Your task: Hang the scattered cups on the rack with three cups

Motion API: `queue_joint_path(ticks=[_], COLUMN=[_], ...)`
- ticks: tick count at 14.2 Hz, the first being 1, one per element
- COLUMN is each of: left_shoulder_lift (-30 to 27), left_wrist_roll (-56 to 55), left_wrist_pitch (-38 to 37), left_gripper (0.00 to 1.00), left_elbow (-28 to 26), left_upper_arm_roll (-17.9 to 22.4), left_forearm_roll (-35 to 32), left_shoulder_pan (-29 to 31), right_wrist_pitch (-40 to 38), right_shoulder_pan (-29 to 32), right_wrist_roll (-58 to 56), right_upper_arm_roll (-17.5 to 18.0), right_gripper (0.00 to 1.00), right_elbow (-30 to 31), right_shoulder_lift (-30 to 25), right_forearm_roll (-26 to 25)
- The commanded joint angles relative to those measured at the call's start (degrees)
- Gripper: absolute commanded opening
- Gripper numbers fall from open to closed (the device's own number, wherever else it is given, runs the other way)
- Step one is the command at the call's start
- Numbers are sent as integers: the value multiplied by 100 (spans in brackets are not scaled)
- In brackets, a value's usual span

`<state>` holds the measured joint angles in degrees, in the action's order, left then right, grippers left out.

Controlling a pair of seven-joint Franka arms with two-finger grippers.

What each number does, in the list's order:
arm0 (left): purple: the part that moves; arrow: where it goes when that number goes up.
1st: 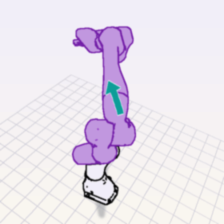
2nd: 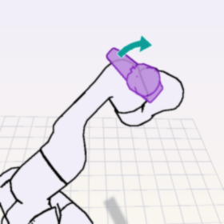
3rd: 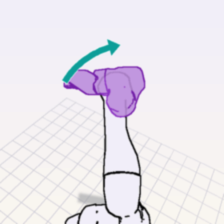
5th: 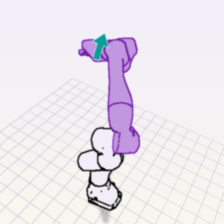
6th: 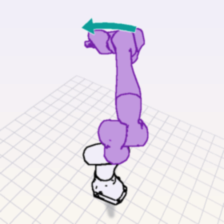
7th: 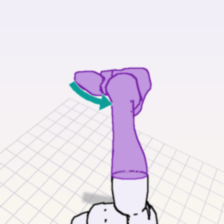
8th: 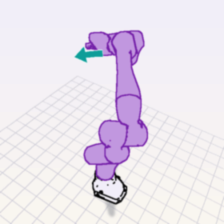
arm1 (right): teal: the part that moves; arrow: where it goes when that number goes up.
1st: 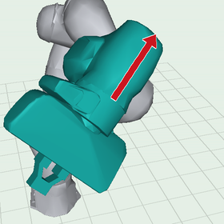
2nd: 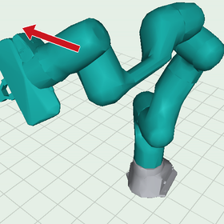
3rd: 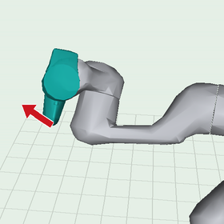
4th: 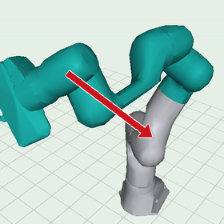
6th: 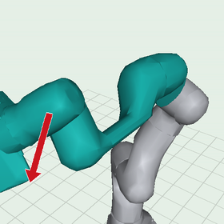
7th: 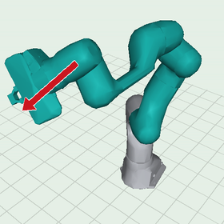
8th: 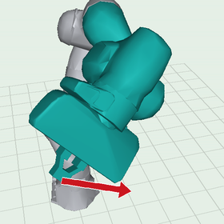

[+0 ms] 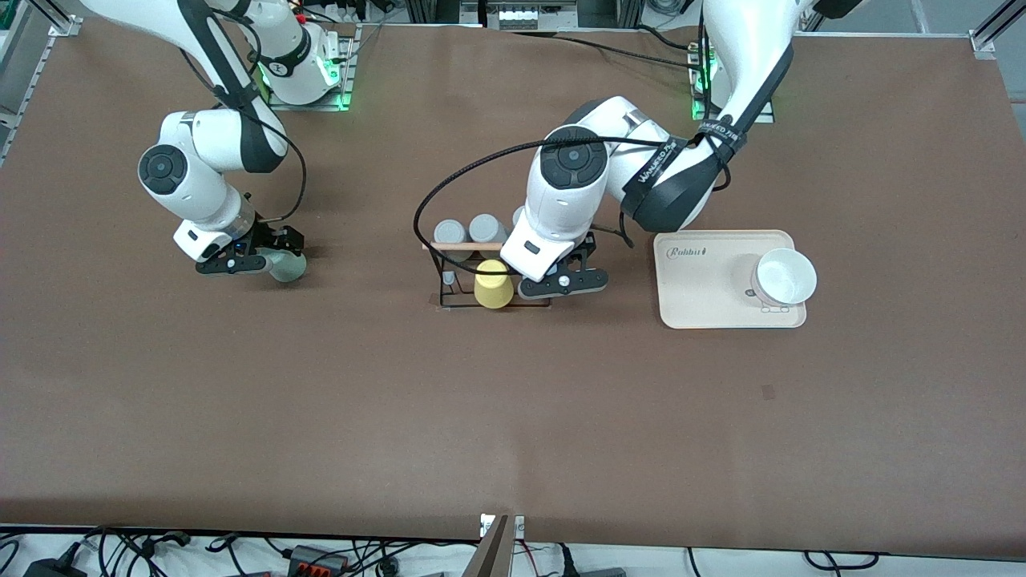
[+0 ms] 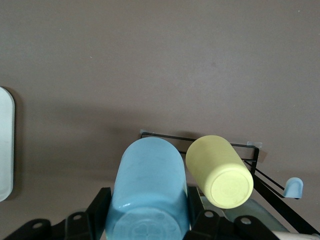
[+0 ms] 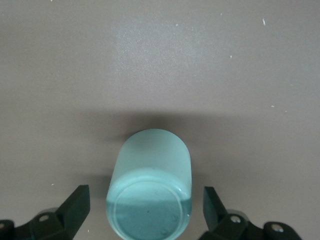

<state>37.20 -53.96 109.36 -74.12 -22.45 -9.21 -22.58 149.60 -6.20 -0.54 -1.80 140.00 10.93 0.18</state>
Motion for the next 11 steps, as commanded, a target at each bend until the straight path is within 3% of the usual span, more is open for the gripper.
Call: queue_joint_path(ticks=[1, 2, 3, 5, 7, 8, 11], left_shoulder_lift=[209, 226, 270, 288, 366, 376, 481], left_wrist_roll=[-185, -185, -194, -185, -177, -185, -115], left_wrist_pitch=[171, 251, 261, 261, 252, 252, 261], left_gripper=[11, 11, 12, 12, 12, 12, 12], left_elbow=[240, 231, 240, 196, 178, 178, 178], left_upper_arm_roll=[30, 30, 30, 39, 30, 30, 30], left_forearm_roll=[-178, -178, -178, -204, -213, -213, -204], left_shoulder_pan=[-97, -88, -88, -114, -123, -123, -123], right_wrist_pitch=[114, 114, 105, 96, 78, 70, 61], right_shoulder_pan=[5, -4, 4, 5, 22, 40, 49], right_wrist_roll=[-25, -25, -34, -42, -42, -42, -60], right_upper_arm_roll=[-13, -13, -13, -13, -22, -22, -22], right_gripper=[100, 100, 92, 59, 34, 27, 27], right_elbow=[80, 80, 80, 71, 62, 62, 62], right_shoulder_lift=[-3, -3, -3, -3, -21, -29, -38], right_forearm_roll=[53, 53, 53, 53, 53, 53, 53])
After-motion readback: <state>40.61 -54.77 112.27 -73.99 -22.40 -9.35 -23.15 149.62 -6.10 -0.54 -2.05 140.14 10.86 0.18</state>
